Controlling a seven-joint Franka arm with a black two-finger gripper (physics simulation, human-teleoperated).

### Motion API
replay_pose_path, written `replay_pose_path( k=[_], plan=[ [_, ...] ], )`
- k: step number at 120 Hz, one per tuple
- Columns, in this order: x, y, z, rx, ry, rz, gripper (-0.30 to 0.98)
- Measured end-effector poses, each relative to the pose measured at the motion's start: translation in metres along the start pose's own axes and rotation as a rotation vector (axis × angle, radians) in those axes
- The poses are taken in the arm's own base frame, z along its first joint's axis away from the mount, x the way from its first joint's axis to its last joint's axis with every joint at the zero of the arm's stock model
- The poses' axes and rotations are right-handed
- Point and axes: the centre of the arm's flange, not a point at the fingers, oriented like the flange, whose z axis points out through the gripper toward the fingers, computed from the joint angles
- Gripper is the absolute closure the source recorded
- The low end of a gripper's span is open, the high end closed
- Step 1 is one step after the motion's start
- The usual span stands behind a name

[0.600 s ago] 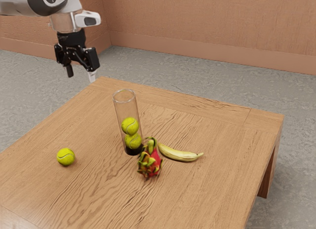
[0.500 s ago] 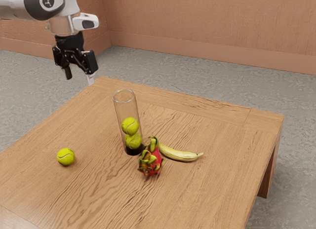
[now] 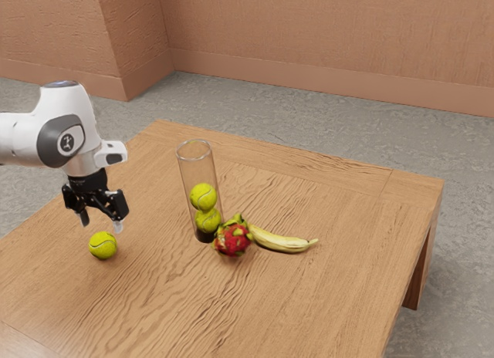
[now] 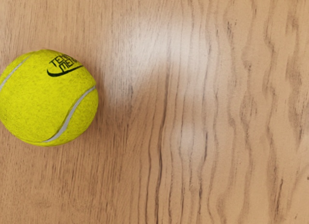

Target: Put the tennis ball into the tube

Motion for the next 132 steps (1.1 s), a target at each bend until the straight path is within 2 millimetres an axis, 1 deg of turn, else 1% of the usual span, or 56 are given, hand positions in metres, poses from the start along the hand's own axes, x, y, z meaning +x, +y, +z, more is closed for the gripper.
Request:
replay_pose_path(
  k=[7,16,29,38,44,61,92,110,132],
  plan=[
    [0.0,-0.016,0.015,0.014,0.018,-0.011,0.0],
    [-0.001,-0.031,0.032,0.047,0.034,-0.006,0.0],
    [0.005,-0.052,0.062,0.081,0.048,0.0,0.0],
    [0.01,-0.062,0.073,0.093,0.068,0.001,0.0],
    [0.014,-0.062,0.078,0.1,0.081,0.012,0.0],
    [0.024,-0.055,0.084,0.108,0.114,0.042,0.0],
    [0.03,-0.057,0.108,0.096,0.109,0.04,0.0],
    [0.036,-0.058,0.115,0.093,0.107,0.042,0.09],
    [0.037,-0.058,0.116,0.092,0.108,0.045,0.19]
  ],
)
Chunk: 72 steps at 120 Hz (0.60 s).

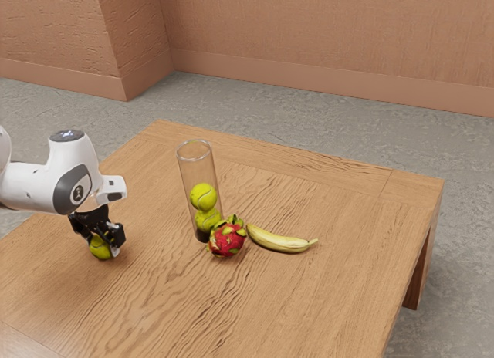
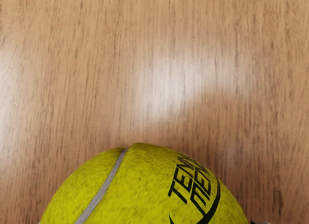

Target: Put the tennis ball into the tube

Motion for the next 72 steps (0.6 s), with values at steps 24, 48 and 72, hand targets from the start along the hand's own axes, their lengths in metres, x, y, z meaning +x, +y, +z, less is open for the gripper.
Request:
replay_pose_path(
  k=[24,48,72],
  plan=[
    [-0.001,-0.004,0.001,0.0,-0.001,-0.002,0.24],
    [0.0,-0.008,-0.007,-0.001,0.002,-0.005,0.26],
    [0.001,-0.009,-0.009,-0.001,-0.005,-0.002,0.26]
  ],
)
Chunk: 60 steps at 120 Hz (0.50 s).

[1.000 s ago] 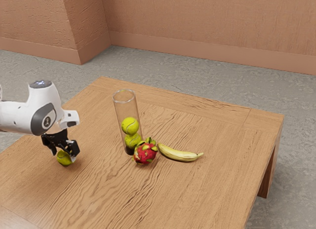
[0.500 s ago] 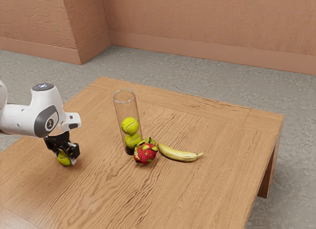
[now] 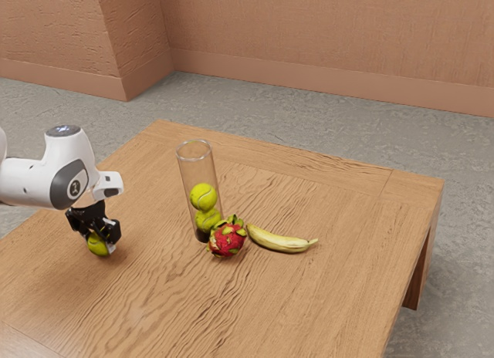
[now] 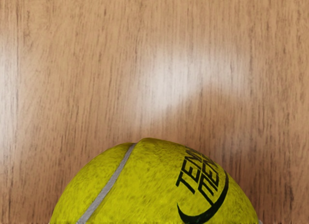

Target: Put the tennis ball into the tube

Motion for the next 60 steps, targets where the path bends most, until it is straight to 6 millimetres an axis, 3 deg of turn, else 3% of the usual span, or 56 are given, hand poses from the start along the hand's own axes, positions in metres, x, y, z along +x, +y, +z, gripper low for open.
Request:
replay_pose_path(
  k=[12,26,48,60],
  plan=[
    [0.0,0.0,-0.009,-0.002,0.006,-0.001,0.28],
    [-0.004,-0.001,-0.035,-0.009,0.009,-0.006,0.3],
    [0.013,0.008,-0.115,-0.015,0.032,0.008,0.31],
    [0.036,0.015,-0.17,-0.004,0.074,0.018,0.31]
  ],
)
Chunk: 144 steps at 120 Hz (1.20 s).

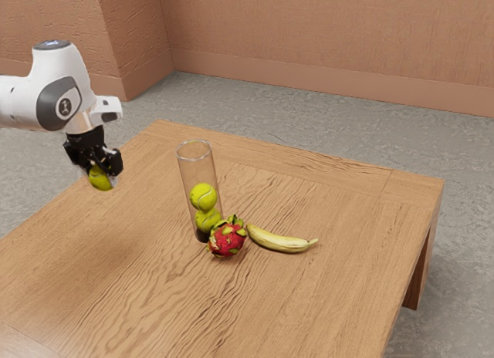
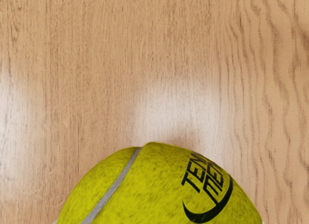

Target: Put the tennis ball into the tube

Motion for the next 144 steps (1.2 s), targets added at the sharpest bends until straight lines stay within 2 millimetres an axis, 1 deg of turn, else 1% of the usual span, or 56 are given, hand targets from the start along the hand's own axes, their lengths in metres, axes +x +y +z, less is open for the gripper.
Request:
replay_pose_path(
  k=[13,29,37,45,50,58,61,64,68,81,96,107,116,124,128,134,140,144],
  plan=[
    [0.023,0.01,-0.054,0.012,0.04,0.012,0.31],
    [0.038,0.03,-0.086,0.016,0.055,0.03,0.3],
    [0.047,0.045,-0.097,0.014,0.066,0.044,0.29],
    [0.06,0.071,-0.105,0.007,0.076,0.075,0.28],
    [0.067,0.095,-0.109,0.003,0.083,0.107,0.28],
    [0.076,0.135,-0.109,-0.006,0.083,0.158,0.27],
    [0.077,0.145,-0.108,-0.009,0.081,0.167,0.27],
    [0.077,0.151,-0.108,-0.01,0.078,0.17,0.27],
    [0.078,0.154,-0.107,-0.011,0.075,0.165,0.28],
    [0.084,0.15,-0.104,-0.011,0.072,0.131,0.27],
    [0.088,0.168,-0.097,-0.012,0.061,0.135,0.26],
    [0.091,0.178,-0.095,-0.018,0.063,0.135,0.18],
    [0.095,0.179,-0.095,-0.02,0.069,0.124,0.12],
    [0.094,0.176,-0.097,-0.018,0.068,0.113,0.09],
    [0.091,0.175,-0.101,-0.017,0.065,0.111,0.08],
    [0.086,0.175,-0.113,-0.019,0.067,0.114,0.06],
    [0.08,0.178,-0.129,-0.032,0.075,0.119,0.05],
    [0.075,0.18,-0.145,-0.042,0.085,0.123,0.04]
  ],
)
